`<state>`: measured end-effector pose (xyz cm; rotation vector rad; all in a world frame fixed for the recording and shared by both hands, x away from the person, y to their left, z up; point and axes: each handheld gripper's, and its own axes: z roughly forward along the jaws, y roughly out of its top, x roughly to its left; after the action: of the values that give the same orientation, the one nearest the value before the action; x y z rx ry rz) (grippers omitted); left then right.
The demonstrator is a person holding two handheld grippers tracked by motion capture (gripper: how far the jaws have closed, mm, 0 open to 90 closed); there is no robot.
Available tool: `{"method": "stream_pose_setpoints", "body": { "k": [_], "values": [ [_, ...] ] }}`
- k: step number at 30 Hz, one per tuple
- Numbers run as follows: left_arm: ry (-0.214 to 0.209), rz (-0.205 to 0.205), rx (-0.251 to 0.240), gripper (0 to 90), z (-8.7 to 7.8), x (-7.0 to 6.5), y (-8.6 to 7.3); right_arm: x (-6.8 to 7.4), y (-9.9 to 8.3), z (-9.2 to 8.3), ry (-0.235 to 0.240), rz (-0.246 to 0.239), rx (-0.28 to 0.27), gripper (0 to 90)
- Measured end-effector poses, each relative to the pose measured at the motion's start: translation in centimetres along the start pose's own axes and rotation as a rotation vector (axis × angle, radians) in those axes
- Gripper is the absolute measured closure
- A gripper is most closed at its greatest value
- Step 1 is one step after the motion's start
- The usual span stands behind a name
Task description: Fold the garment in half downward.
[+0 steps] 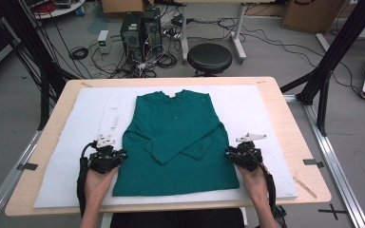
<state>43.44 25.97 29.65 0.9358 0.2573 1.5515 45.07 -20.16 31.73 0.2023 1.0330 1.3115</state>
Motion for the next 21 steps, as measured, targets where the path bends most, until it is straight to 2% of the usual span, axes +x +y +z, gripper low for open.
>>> {"method": "stream_pose_setpoints", "body": {
  "k": [1, 4, 10, 21],
  "values": [
    [-0.003, -0.003, 0.004, 86.3, 0.0, 0.0, 0.0, 0.0, 0.0, 0.0, 0.007, 0.005, -0.001, 86.4],
    [-0.024, -0.009, 0.010, 86.9, -0.1, 0.2, 0.1, -0.2, 0.0, -0.1, 0.025, 0.005, 0.002, 88.3],
    [-0.042, 0.026, 0.008, 87.0, -1.0, -0.1, -0.3, -0.3, -0.6, -0.9, 0.050, 0.001, -0.009, 88.7],
    [-0.063, 0.065, -0.005, 86.9, -3.1, -1.7, -1.9, 1.0, -2.7, -3.4, 0.067, -0.044, -0.028, 88.6]
  ]
}}
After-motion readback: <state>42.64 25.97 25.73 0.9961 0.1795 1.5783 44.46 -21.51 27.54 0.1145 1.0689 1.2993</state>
